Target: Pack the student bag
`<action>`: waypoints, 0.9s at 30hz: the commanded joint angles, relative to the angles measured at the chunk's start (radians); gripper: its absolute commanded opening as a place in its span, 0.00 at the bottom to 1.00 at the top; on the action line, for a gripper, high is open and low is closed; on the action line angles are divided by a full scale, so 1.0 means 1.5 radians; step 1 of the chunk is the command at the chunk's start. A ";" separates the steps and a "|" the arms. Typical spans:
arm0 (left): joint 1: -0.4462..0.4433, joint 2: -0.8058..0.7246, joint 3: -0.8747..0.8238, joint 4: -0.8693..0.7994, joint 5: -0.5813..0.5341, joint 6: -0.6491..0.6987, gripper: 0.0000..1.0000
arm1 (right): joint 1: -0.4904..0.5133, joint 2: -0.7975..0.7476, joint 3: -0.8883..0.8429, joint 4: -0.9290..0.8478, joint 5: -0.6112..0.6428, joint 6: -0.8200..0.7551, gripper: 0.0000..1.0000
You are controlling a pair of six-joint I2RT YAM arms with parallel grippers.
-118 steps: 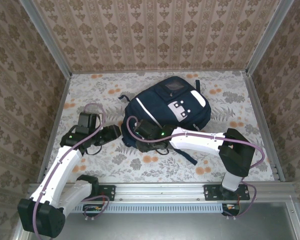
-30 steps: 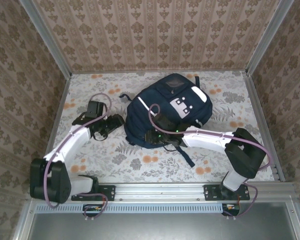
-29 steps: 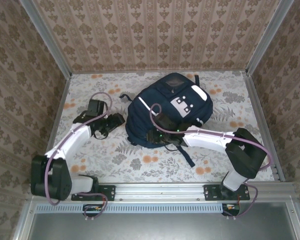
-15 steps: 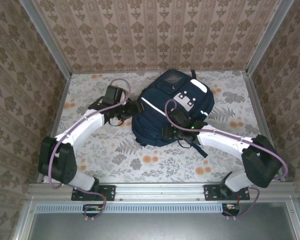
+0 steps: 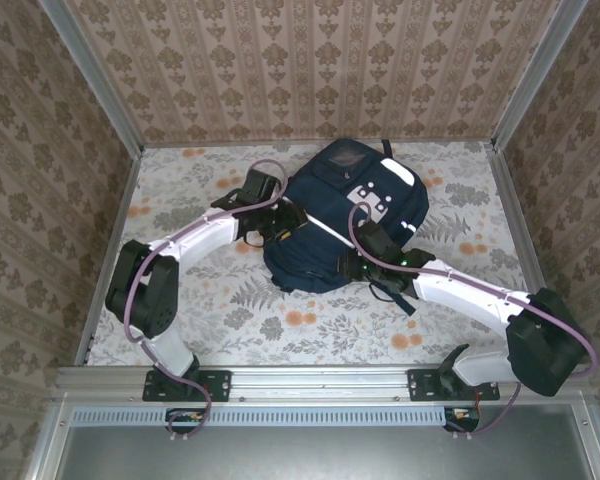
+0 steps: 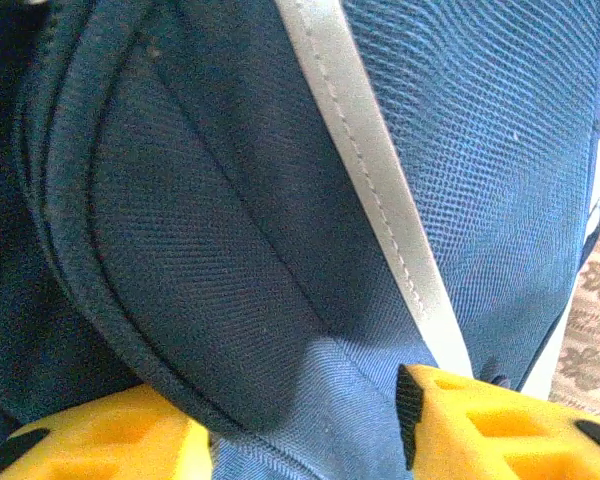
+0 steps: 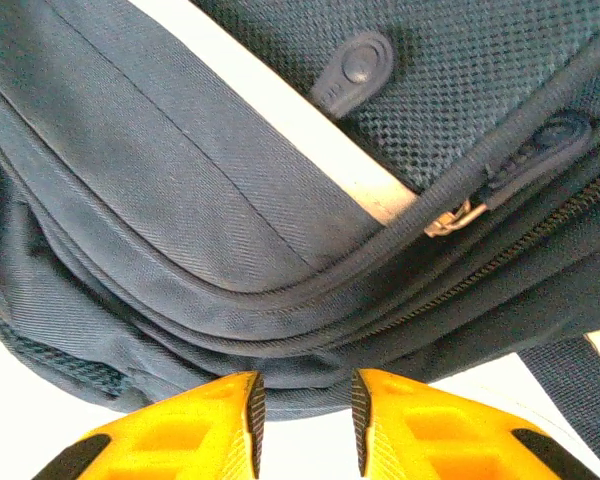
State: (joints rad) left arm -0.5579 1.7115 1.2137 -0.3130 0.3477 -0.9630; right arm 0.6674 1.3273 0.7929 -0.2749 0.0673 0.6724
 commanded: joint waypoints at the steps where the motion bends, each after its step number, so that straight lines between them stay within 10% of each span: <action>1: -0.008 0.013 0.027 0.041 0.002 -0.029 0.42 | -0.003 -0.024 -0.019 0.010 -0.008 -0.007 0.32; 8: -0.011 0.018 0.051 0.049 -0.013 -0.063 0.01 | -0.003 -0.072 -0.039 0.019 -0.013 -0.031 0.33; 27: -0.041 -0.058 0.147 0.054 -0.044 -0.205 0.00 | 0.039 -0.200 -0.175 0.219 -0.085 -0.219 0.41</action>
State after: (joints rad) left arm -0.6014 1.6928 1.3399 -0.3130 0.2893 -1.2247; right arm 0.7113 1.0481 0.5446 -0.0391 -0.0364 0.4191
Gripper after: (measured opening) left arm 0.046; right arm 0.406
